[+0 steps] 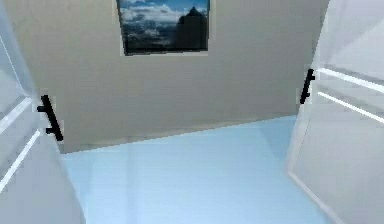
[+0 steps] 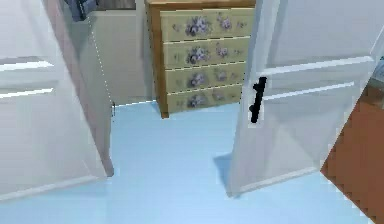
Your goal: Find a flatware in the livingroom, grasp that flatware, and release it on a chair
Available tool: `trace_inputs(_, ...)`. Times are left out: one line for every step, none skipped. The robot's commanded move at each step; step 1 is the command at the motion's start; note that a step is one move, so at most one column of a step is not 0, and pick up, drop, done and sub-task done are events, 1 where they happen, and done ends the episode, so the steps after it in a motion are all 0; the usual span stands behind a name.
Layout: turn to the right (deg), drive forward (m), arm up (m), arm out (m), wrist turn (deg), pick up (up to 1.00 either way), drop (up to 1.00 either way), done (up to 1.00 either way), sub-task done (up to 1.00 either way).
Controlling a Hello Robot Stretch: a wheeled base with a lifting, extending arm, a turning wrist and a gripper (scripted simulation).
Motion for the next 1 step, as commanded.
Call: trace_inputs(0.0,0.95,0.00,0.00,0.0,0.00,0.00,0.00,0.00)
